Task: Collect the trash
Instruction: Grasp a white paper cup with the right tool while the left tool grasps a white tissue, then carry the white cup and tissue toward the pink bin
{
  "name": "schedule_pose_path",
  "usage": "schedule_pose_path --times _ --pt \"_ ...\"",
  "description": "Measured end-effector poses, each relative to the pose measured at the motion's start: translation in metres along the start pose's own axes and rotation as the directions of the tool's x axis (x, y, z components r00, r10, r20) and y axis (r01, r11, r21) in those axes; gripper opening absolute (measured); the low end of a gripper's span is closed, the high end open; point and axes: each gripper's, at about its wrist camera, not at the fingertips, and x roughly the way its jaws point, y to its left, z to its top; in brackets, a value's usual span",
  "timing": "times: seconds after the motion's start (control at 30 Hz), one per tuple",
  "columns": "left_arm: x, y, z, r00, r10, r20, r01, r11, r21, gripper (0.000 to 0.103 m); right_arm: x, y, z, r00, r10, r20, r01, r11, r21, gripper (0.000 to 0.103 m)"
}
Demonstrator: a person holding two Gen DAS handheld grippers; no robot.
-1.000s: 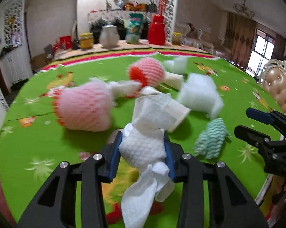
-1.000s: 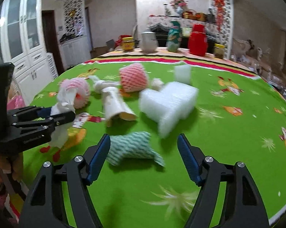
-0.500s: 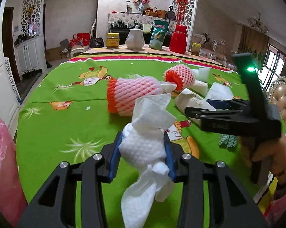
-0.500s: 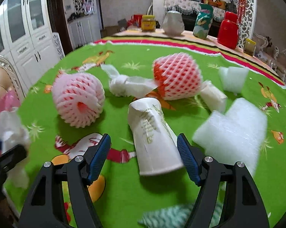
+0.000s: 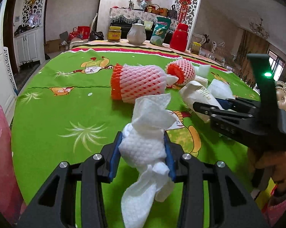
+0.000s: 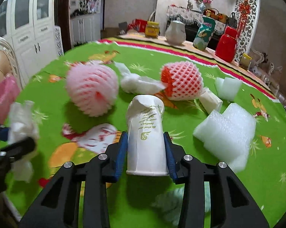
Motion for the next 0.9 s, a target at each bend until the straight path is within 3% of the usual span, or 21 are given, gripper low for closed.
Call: schedule_pose_path --times 0.47,0.9 --pt "-0.019 0.002 -0.013 0.999 0.044 0.027 -0.044 0.999 0.008 0.04 -0.041 0.019 -0.027 0.993 0.092 0.069 -0.097 0.993 0.07 0.039" --pt "-0.054 -0.006 -0.02 0.99 0.069 0.12 -0.076 0.996 0.05 0.04 -0.077 0.025 -0.044 0.978 0.128 0.166 -0.148 0.982 0.116 0.039"
